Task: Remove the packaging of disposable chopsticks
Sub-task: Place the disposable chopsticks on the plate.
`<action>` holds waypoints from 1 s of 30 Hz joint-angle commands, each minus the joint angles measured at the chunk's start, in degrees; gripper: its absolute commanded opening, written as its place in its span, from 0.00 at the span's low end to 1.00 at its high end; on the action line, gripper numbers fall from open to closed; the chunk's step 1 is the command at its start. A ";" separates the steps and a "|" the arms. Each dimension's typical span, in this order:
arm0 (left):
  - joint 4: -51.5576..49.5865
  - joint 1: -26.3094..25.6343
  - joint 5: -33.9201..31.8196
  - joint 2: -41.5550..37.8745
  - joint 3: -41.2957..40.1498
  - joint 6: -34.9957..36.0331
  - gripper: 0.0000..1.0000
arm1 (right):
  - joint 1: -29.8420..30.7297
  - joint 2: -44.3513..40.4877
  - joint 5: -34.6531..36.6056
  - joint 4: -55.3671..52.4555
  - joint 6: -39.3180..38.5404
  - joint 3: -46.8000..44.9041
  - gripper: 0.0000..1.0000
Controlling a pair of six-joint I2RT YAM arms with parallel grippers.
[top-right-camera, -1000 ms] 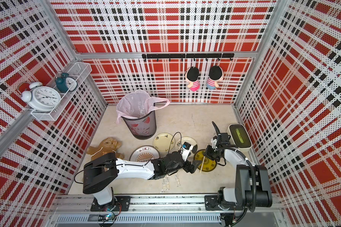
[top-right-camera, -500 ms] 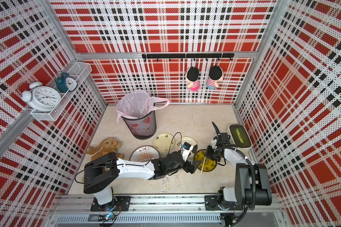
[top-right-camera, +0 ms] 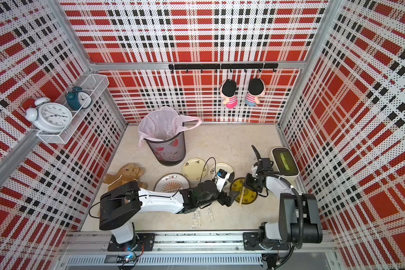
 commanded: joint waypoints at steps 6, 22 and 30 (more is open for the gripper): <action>2.29 0.19 1.07 0.22 -0.61 -0.12 0.92 | 0.46 1.20 1.90 -0.59 -0.80 0.95 0.15; 2.55 0.14 0.72 -0.41 -1.06 -0.21 0.93 | 1.34 0.26 2.85 -0.81 -0.73 1.01 0.21; 2.72 0.21 -0.36 -1.21 -1.65 -0.13 0.94 | 1.56 -1.96 3.44 -1.11 -0.47 0.89 0.28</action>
